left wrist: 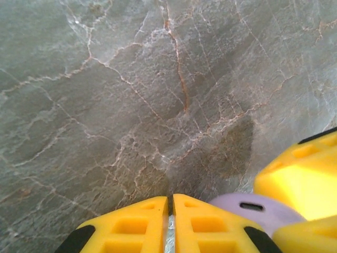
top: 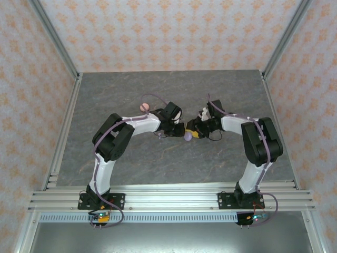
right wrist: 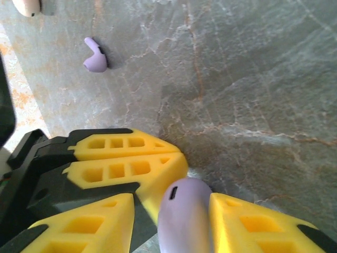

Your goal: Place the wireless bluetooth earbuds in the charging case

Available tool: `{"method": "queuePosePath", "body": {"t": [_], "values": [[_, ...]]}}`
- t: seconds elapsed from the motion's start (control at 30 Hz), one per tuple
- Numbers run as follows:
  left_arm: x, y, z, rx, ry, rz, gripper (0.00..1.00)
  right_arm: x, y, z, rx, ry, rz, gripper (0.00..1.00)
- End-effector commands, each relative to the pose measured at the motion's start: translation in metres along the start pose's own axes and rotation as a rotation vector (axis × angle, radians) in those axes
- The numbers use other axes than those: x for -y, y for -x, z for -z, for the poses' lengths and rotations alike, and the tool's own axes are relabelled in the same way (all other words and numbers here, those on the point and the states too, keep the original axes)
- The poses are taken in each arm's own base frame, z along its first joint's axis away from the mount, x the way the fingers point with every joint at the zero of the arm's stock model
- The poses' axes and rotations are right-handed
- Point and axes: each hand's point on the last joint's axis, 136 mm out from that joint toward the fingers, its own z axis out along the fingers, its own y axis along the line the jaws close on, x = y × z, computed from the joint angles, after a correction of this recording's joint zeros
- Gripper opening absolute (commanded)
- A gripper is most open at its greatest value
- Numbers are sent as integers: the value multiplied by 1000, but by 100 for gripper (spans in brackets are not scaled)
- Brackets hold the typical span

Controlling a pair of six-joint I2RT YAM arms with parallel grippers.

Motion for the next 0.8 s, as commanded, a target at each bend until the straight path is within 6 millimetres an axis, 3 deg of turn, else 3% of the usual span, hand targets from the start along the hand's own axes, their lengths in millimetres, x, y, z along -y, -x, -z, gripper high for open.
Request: {"method": "queuePosePath", "body": {"t": [0.0,0.3,0.77], "values": [[-6,-9,-23,-22,-2,39,14,-10,-4,6,10,17,35,40],[4,-6,-27,-8,-65,68,15,-1,-9,10,9,-38,31,31],[1,-4,-35,2,-64,104,16,-7,-16,16,1,-54,55,27]]}}
